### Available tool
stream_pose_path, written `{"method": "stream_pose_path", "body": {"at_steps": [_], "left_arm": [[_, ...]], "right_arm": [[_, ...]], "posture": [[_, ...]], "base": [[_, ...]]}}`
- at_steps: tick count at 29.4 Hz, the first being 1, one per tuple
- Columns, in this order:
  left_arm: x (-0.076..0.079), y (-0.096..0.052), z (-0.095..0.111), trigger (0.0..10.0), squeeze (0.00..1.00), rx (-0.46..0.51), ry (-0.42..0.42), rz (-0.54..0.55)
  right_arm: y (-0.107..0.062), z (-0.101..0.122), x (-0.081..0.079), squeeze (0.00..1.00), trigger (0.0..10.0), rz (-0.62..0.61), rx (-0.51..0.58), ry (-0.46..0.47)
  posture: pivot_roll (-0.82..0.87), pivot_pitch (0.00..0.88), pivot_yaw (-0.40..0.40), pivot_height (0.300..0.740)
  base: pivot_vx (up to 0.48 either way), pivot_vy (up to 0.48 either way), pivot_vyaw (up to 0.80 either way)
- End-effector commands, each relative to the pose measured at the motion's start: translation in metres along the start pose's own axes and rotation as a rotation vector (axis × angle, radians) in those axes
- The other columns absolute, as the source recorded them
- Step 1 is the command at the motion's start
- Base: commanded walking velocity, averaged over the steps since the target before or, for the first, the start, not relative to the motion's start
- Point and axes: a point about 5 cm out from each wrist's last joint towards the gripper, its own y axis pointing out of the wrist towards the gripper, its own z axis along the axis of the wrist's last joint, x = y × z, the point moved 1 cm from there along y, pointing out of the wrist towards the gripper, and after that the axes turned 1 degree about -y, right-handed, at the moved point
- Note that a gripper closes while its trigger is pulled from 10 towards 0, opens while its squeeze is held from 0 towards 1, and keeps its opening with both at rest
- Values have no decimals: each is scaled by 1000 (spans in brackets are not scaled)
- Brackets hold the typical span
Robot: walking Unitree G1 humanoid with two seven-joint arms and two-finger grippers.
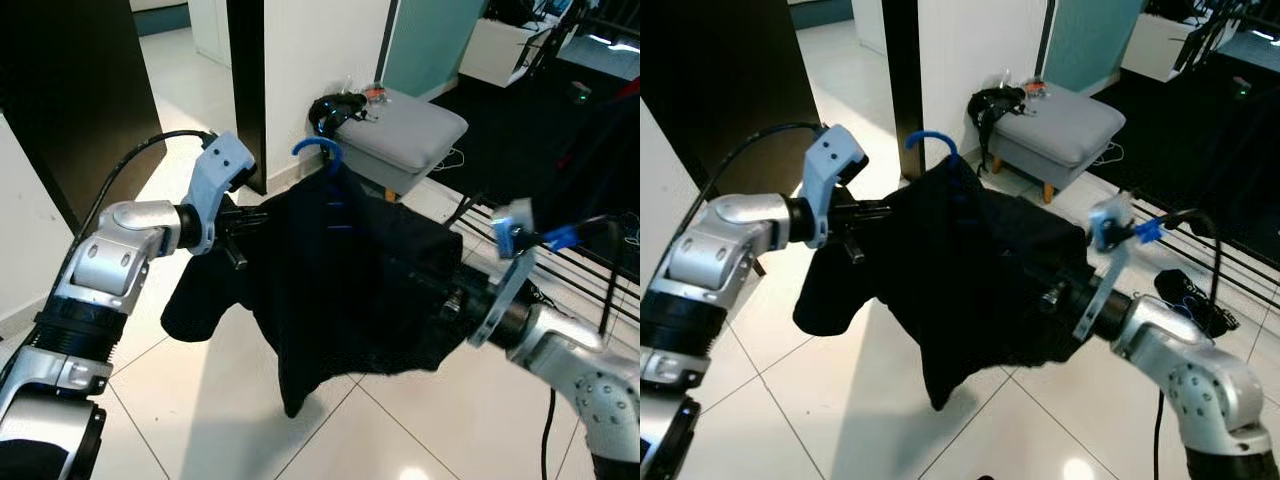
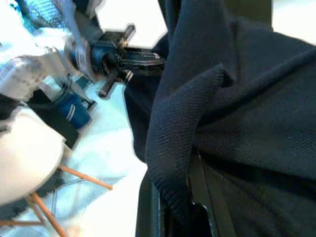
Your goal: Hang hanger
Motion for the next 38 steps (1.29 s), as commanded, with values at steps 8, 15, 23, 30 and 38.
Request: {"method": "stream_pose_path", "body": {"at_steps": [8,15,23,30,38], "left_arm": [[39,-8,24,10000,0,166,-22,-236],[53,-19,20,10000,0,196,-21,-367],[41,-35,12,10000,0,150,12,-381],[34,-34,9,10000,0,122,31,-345],[40,-37,2,10000,0,67,75,-406]], "right_arm": [[-12,-6,23,1000,10000,-151,-66,-91],[-32,5,11,1000,10000,-51,-95,-150],[-70,74,-18,1000,10000,177,178,-173],[-82,95,-36,1000,10000,291,161,-245],[-87,114,-41,1000,10000,302,180,-296]], "posture": [[72,146,-71,740],[66,148,-76,740],[53,149,-73,740],[51,144,-72,740],[55,142,-71,740]], "base": [[0,0,0],[0,0,0],[0,0,0],[0,0,0],[0,0,0]]}}
